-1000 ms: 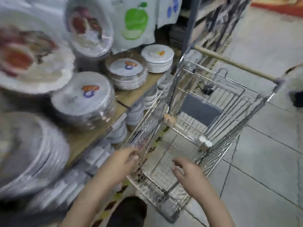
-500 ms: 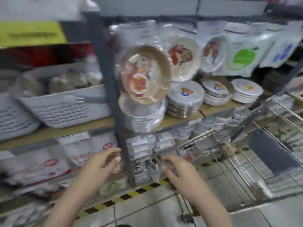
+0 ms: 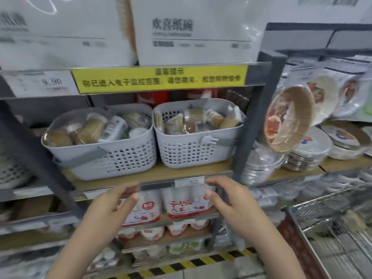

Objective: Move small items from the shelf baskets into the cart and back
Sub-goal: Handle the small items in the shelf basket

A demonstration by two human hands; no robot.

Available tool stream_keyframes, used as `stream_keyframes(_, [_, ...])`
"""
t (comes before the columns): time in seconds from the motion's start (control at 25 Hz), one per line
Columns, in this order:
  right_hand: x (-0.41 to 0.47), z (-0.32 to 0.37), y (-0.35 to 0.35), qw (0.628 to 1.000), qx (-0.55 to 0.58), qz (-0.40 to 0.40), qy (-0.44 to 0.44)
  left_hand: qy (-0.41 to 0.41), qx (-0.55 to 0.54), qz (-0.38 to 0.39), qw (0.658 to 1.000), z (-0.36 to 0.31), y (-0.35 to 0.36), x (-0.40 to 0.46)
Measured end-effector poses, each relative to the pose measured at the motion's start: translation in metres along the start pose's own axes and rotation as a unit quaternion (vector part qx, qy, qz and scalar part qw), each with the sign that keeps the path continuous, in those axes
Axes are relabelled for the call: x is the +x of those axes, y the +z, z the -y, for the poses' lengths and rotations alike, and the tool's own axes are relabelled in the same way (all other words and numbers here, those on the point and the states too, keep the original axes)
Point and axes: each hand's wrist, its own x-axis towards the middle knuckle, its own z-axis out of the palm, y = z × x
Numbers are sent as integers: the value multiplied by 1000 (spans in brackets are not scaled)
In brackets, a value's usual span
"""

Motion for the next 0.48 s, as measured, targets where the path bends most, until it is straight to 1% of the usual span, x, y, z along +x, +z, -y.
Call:
stream_keyframes(0.12, [10, 6, 4, 999, 6, -42, 17, 58, 19, 30, 998, -13, -7, 27])
stream_keyframes(0.24, [26, 8, -10, 997, 6, -71, 31, 111, 12, 66, 992, -45, -4, 58])
stream_keyframes(0.36, [57, 9, -29, 994, 12, -105, 16, 163, 18, 68, 984, -79, 4, 95])
stream_keyframes(0.48, [96, 11, -44, 994, 9, -109, 0, 185, 27, 66, 980, -98, 13, 136])
